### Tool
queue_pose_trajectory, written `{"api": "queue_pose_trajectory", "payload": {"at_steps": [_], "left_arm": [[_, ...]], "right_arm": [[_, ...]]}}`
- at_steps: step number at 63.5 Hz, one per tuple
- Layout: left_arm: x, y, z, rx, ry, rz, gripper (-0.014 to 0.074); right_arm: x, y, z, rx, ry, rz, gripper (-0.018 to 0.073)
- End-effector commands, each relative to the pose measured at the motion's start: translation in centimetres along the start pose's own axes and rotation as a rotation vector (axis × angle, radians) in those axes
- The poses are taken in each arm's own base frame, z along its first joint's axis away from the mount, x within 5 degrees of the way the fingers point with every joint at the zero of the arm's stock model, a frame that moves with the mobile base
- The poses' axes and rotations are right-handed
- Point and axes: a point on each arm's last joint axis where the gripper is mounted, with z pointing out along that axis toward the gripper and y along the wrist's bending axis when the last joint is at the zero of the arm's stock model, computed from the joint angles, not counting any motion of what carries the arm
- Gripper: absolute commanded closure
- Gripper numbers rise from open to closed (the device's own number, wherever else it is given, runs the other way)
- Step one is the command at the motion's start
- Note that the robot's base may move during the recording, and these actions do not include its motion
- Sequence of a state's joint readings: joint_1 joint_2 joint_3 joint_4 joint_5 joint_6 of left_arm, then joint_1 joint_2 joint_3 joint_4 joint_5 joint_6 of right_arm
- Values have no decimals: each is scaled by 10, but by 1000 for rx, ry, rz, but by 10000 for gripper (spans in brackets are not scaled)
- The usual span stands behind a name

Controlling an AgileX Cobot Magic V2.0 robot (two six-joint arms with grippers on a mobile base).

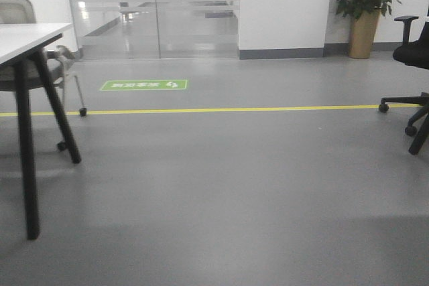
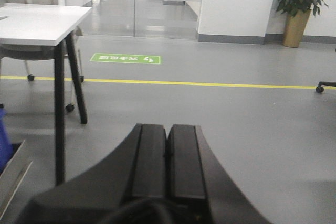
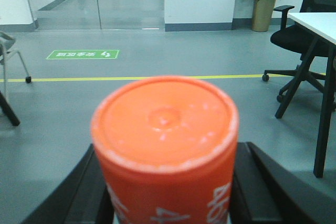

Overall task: Grab orange capacitor from left shelf to right conveyor
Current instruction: 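Drive across the floor to the red-framed conveyor belt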

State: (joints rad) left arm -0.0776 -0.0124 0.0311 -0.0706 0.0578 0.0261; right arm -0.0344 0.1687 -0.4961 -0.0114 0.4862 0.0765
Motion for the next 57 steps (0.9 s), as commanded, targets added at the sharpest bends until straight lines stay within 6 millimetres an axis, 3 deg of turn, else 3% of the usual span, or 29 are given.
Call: {"api": "queue_pose_trajectory", "payload": {"at_steps": [1, 57], "left_arm": [[-10, 0, -1, -5, -101, -5, 723], [-10, 0, -1, -5, -101, -5, 723]], "right_arm": [[-16, 1, -2, 2, -107, -13, 354], [-16, 1, -2, 2, -106, -13, 354]]}}
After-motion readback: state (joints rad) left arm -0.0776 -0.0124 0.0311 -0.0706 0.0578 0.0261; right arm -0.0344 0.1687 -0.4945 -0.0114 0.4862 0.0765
